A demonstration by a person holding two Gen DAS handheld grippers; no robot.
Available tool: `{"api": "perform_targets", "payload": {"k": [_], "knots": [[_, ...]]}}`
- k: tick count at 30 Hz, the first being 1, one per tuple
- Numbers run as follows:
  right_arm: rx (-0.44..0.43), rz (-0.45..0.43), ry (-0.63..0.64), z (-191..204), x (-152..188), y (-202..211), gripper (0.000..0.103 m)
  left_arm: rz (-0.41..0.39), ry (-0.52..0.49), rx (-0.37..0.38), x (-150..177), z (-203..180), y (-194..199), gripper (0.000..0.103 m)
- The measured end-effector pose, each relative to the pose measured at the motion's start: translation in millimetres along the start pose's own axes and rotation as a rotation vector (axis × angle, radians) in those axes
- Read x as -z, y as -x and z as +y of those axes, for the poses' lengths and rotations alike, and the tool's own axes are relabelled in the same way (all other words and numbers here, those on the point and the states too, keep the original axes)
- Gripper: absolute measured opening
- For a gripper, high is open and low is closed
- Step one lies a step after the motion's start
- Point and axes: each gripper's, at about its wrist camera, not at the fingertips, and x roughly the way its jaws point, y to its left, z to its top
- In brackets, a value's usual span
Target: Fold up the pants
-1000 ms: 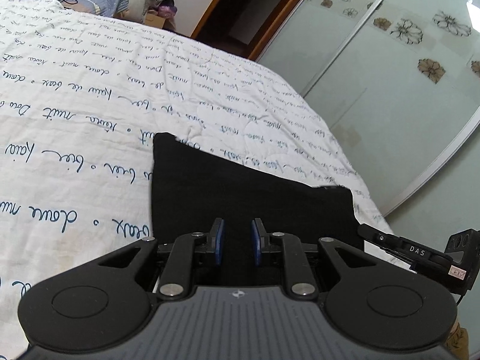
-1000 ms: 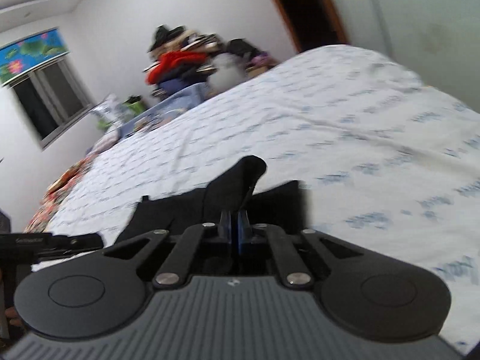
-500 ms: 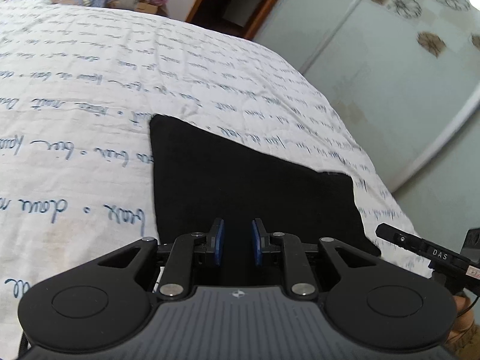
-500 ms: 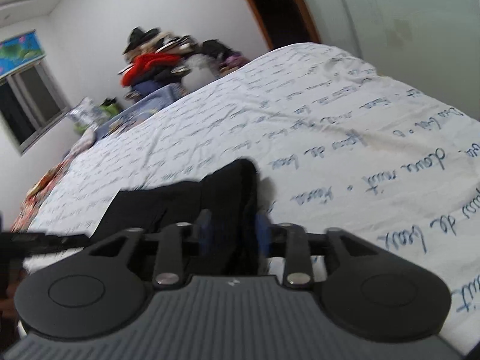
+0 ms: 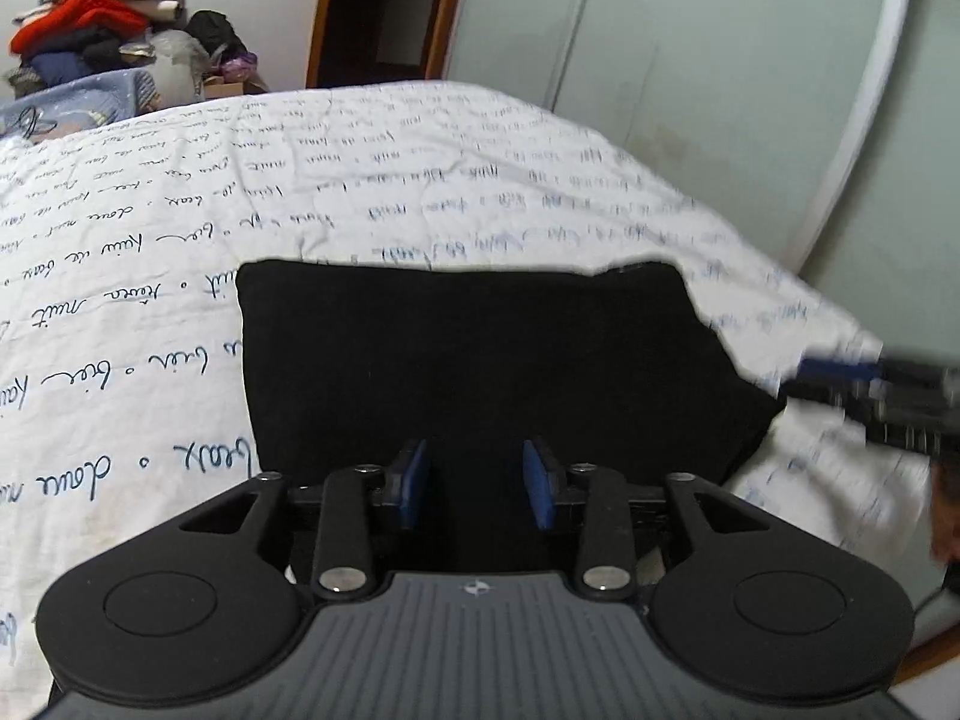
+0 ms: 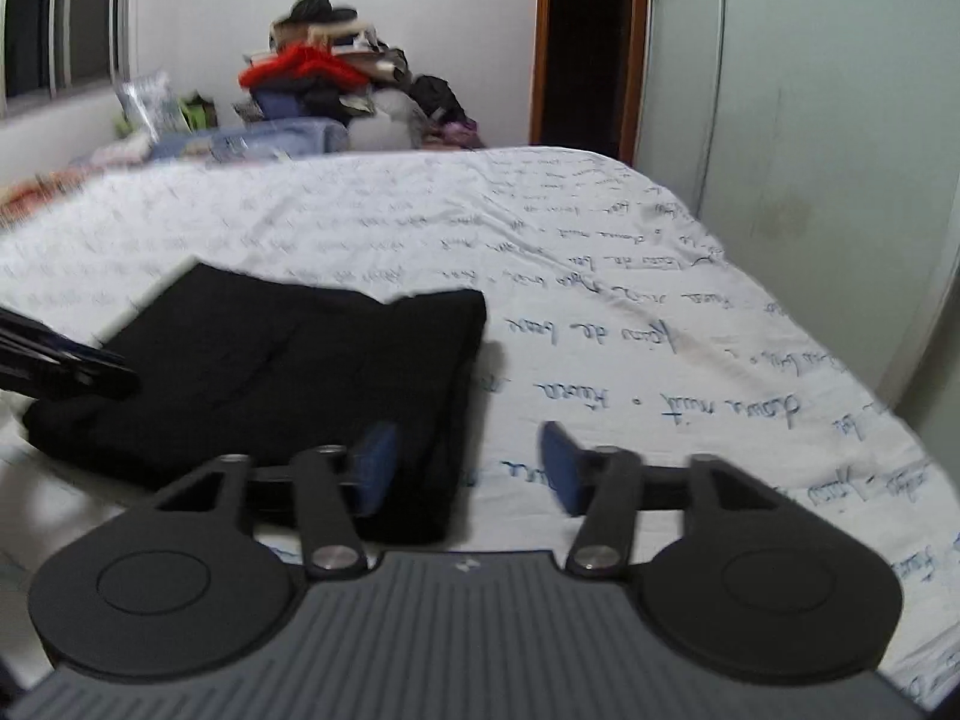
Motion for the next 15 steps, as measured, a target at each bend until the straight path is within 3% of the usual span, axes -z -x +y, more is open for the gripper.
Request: {"api": "perform_targets", "payload": {"k": [3,11,13,15], "knots": [[-0.103,0.025,-0.052,-4,0,0,0.033,-0.026,0.039,0.005,-3,1,0,0.055],[-0.146,0.077,-0.062,5,11,-22,0.032,-0.009,0.014,-0.006,0,-7,-9,0.057],[-0.115,0.073,-0.024,10,12,-22,0.014,-0.009,-0.001,-0.011,1,-11,-10,0.057],[-0.105,0.066,-0.011,10,10,-17,0.006,-0.014,-0.023,-0.019,2,-13,-9,0.057]]}}
